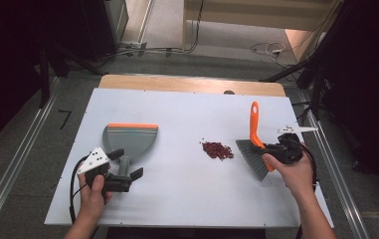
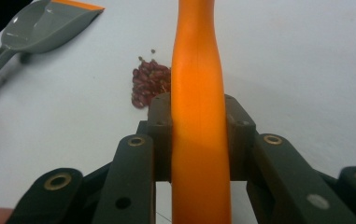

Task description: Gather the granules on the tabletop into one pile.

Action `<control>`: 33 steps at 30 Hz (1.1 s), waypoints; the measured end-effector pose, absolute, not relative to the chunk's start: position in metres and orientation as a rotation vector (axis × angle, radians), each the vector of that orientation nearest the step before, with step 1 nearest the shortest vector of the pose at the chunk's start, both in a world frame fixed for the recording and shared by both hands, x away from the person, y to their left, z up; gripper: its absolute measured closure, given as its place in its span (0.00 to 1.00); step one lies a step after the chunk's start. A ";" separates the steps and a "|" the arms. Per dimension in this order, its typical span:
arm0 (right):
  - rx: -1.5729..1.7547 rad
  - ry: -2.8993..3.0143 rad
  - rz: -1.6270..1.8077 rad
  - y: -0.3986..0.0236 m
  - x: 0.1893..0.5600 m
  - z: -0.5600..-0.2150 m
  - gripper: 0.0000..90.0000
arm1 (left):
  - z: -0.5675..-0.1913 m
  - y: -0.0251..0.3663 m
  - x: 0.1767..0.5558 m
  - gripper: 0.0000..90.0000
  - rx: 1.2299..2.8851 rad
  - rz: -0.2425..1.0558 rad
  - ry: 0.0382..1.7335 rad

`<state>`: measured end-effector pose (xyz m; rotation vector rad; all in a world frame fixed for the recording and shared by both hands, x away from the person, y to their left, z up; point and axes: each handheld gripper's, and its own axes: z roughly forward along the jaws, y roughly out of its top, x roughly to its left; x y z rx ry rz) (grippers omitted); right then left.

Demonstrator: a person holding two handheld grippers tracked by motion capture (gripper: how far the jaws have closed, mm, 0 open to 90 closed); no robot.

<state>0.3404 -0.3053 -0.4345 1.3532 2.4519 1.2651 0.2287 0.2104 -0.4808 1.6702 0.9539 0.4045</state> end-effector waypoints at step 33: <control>1.416 2.393 1.298 -0.354 0.332 -0.455 0.76 | -0.478 0.232 0.227 0.00 1.630 0.454 0.972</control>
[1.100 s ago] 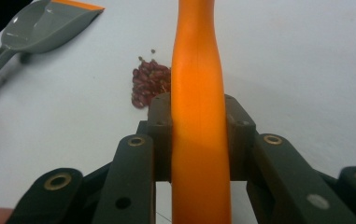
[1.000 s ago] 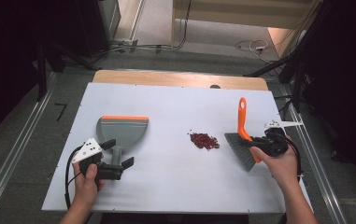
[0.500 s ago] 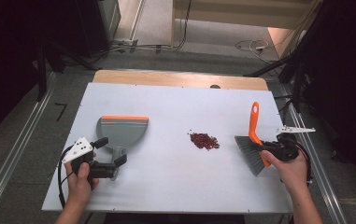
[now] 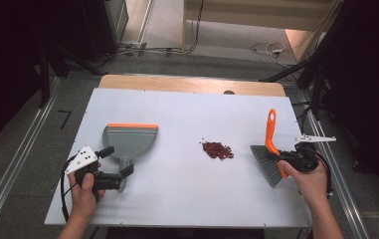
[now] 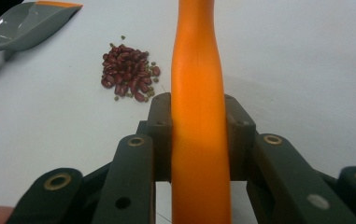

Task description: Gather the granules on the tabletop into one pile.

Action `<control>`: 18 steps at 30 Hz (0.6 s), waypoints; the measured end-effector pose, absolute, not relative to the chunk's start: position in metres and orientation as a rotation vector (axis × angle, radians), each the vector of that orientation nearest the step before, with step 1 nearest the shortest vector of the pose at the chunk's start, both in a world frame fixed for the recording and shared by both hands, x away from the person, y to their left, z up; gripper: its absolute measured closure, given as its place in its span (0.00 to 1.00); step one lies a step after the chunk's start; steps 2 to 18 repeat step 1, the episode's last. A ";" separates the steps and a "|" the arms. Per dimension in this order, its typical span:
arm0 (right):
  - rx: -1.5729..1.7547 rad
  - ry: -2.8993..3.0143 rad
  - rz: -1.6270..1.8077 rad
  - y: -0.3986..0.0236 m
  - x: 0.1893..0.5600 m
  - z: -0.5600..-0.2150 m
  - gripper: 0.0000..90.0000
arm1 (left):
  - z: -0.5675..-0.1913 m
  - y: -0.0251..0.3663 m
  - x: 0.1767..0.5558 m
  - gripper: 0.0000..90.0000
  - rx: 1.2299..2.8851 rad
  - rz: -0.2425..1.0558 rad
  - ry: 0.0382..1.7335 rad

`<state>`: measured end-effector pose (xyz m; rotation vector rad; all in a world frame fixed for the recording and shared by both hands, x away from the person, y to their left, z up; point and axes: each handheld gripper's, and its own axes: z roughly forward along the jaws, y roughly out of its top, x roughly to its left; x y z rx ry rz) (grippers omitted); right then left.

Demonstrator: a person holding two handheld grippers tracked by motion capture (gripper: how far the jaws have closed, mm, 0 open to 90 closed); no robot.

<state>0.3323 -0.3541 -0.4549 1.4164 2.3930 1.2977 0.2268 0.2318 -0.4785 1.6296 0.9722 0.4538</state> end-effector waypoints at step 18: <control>1.417 2.393 1.300 -0.354 0.332 -0.455 0.76 | -0.478 0.232 0.227 0.00 1.631 0.454 0.969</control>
